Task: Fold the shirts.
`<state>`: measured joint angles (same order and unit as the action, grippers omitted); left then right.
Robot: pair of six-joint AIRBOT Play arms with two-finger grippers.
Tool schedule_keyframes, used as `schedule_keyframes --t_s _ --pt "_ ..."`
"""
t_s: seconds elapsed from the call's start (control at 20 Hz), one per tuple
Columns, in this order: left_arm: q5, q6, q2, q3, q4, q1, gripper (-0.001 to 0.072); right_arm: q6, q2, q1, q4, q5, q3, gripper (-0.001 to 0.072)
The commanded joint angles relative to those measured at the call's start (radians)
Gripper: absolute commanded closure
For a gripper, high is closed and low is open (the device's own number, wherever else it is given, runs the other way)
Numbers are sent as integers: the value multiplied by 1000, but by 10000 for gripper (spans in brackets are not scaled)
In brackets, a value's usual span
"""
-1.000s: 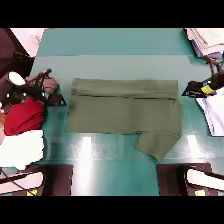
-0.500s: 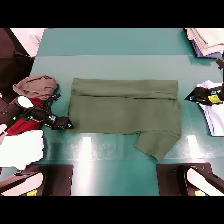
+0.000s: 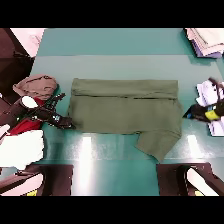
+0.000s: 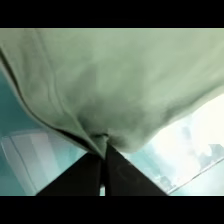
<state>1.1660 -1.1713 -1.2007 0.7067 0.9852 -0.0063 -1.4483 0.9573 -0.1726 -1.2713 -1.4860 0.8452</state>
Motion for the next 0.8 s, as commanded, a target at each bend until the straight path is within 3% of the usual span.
schedule_keyframes --t_s 0.0,0.25,0.55,0.7,0.75 --pt "14 1 1 16 -13 -3 682 -43 -60 -55 23 -59 -208 116" --pt "12 1 1 16 -27 -3 682 -72 -88 -87 25 33 -382 208" --pt "12 1 1 16 -29 -3 682 -79 -88 -87 99 161 -448 212" --pt "12 1 1 16 -29 -3 682 -80 -77 -87 106 195 -485 311" --pt "12 1 1 16 -28 -3 682 -69 -69 -87 111 201 -486 460"
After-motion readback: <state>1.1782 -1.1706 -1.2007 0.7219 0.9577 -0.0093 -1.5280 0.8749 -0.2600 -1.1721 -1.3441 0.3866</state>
